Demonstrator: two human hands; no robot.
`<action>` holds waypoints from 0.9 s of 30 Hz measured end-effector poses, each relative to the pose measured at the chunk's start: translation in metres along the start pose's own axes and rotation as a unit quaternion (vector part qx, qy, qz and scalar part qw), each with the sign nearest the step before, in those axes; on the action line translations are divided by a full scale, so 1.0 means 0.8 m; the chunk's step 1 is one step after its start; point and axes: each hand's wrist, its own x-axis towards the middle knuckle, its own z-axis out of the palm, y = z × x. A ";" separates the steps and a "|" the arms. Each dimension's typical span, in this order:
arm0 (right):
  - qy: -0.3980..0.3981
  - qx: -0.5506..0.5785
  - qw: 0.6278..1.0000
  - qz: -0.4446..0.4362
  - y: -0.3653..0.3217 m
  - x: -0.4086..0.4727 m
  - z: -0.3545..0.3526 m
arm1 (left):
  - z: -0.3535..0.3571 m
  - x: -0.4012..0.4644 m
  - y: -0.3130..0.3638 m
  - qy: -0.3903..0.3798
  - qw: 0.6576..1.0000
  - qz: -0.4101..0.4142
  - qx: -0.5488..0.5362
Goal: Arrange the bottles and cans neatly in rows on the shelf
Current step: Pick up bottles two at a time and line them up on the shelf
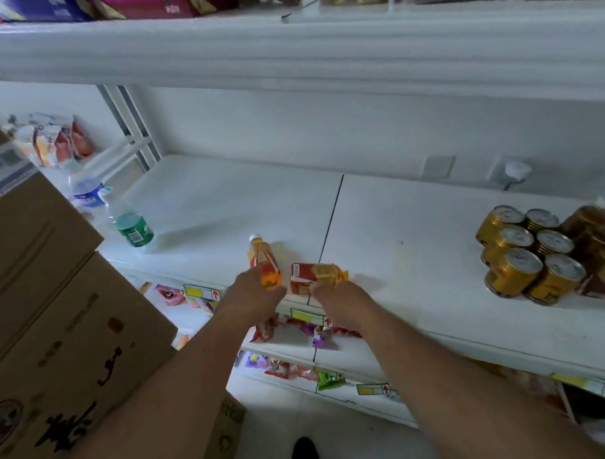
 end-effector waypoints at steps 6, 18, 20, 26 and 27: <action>0.072 0.069 0.993 0.067 -0.036 0.062 0.013 | -0.011 0.088 -0.010 -0.015 1.000 -0.010 0.008; 0.094 0.120 0.979 0.134 -0.079 0.136 0.013 | -0.022 0.168 -0.019 -0.058 0.993 -0.081 -0.061; 0.094 0.120 0.979 0.136 -0.081 0.144 0.013 | -0.022 0.174 -0.020 -0.068 0.989 -0.094 -0.094; 0.110 0.129 0.975 0.141 -0.084 0.157 0.013 | -0.022 0.181 -0.024 -0.085 0.972 -0.130 -0.178; 0.111 0.128 0.975 0.143 -0.084 0.157 0.013 | -0.023 0.181 -0.024 -0.084 0.969 -0.132 -0.189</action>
